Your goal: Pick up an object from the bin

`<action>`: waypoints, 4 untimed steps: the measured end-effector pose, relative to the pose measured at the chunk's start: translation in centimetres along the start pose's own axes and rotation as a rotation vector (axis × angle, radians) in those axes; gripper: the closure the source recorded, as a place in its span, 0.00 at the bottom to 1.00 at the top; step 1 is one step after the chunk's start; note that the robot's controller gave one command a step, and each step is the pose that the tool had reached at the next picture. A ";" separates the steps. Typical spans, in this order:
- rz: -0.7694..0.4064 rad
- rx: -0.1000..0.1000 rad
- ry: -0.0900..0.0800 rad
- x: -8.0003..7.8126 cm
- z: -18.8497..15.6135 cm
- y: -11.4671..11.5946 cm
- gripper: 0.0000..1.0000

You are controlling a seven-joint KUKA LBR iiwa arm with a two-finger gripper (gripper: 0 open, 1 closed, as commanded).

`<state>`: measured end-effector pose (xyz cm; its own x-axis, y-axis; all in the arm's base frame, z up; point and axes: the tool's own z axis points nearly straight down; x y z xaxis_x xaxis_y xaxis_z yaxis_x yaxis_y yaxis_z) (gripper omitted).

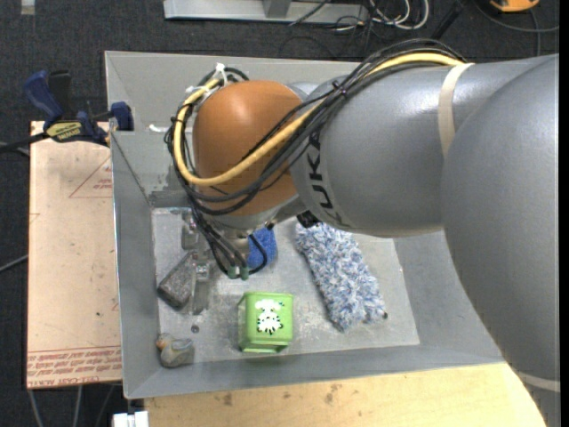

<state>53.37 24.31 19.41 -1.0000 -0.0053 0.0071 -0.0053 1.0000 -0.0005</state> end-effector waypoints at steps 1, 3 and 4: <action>0.005 -0.002 -0.007 -0.2 -0.5 -0.2 0.00; -0.589 0.001 -0.008 -5.0 5.6 -3.9 0.00; -0.749 0.001 -0.011 -5.2 5.6 -1.8 0.00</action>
Offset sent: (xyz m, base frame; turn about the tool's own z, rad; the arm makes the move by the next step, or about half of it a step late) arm 0.0553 -0.0292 -0.0795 -0.5213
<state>58.53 22.58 13.76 -0.7288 -0.6847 -0.0042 -0.6847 0.7288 -0.0003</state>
